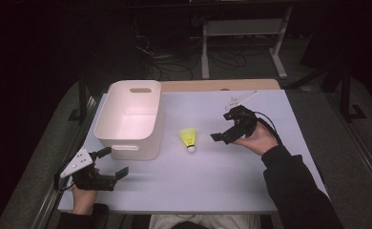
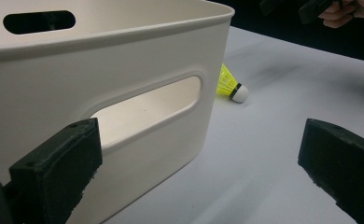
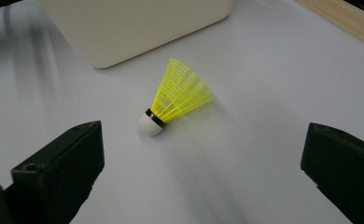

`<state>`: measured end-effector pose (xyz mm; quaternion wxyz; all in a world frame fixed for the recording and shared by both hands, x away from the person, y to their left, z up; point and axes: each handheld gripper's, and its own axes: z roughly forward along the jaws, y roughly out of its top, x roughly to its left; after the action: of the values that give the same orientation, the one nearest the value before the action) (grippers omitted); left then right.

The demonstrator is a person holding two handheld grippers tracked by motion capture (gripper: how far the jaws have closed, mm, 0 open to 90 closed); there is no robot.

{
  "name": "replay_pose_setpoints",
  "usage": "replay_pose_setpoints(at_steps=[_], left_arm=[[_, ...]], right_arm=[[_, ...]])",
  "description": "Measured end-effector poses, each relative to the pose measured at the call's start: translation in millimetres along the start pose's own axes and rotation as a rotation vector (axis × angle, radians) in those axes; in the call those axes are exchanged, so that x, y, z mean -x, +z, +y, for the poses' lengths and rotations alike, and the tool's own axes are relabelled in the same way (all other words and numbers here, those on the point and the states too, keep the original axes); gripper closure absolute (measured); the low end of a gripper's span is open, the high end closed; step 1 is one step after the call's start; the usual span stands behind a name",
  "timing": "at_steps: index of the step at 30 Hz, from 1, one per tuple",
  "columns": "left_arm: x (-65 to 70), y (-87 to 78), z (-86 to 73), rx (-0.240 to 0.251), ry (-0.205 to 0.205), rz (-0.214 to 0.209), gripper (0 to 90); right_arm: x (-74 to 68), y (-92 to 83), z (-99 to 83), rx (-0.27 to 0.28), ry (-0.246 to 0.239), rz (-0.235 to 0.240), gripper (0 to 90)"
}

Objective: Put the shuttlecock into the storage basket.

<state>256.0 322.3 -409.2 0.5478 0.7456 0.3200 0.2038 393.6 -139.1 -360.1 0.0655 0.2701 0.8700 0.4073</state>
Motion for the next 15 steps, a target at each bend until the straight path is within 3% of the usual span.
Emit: replay_pose_setpoints(at_steps=[15], left_arm=[[0.1,0.0,0.0,0.001,-0.001,-0.002,0.0]], right_arm=[[7.2,24.1,2.3,-0.034,0.009,0.013,0.0]])
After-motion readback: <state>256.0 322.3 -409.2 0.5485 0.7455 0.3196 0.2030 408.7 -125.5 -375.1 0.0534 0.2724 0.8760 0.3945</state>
